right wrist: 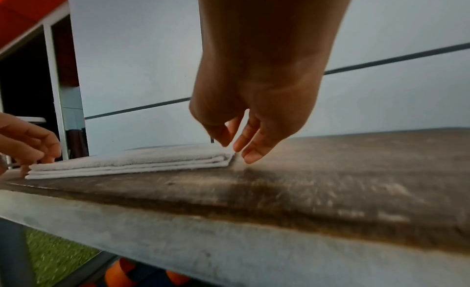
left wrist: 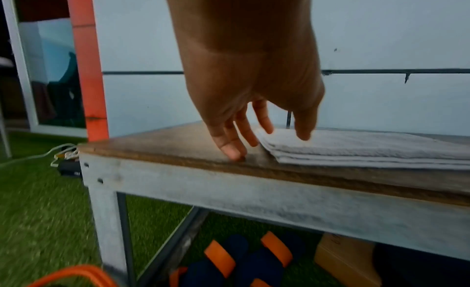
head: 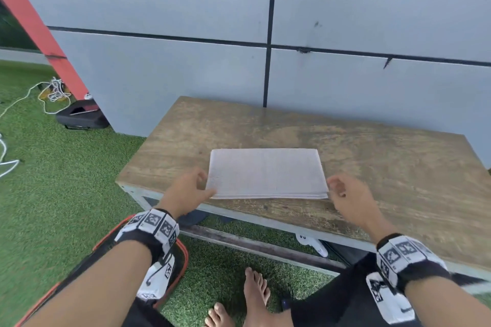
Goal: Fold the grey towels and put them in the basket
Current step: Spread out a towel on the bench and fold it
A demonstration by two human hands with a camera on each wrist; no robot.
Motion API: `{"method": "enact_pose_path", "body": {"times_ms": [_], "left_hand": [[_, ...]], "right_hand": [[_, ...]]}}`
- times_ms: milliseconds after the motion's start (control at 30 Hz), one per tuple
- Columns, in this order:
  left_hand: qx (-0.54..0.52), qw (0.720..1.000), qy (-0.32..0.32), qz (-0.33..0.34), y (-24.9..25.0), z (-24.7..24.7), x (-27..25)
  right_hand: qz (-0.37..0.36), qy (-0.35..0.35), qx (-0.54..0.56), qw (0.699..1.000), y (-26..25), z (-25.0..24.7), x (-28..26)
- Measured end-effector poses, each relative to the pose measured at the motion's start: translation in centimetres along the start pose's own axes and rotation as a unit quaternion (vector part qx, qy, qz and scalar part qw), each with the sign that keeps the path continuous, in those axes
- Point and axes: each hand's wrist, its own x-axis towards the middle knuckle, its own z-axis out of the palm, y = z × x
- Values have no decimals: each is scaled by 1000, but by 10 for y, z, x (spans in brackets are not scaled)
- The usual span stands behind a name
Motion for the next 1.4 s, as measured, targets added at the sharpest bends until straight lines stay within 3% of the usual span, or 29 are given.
{"method": "enact_pose_path", "body": {"times_ms": [100, 200, 467, 667, 1000, 1233, 1400], "left_hand": [[18, 998, 21, -62, 7, 12, -3], [18, 996, 34, -82, 16, 16, -4], [-17, 990, 79, -116, 24, 12, -5], [-74, 985, 106, -116, 26, -1, -4], [-166, 972, 94, -135, 21, 3, -4], [-153, 972, 111, -142, 21, 9, -6], [-142, 977, 69, -144, 22, 10, -7]], "right_hand": [[75, 44, 3, 996, 1, 8, -2], [100, 27, -37, 994, -6, 8, 4], [121, 18, -11, 992, -13, 3, 16], [95, 1, 6, 995, -27, -16, 13], [112, -75, -13, 991, -23, -14, 7], [131, -60, 8, 990, -17, -9, 10], [156, -62, 44, 985, -16, -8, 12]]}}
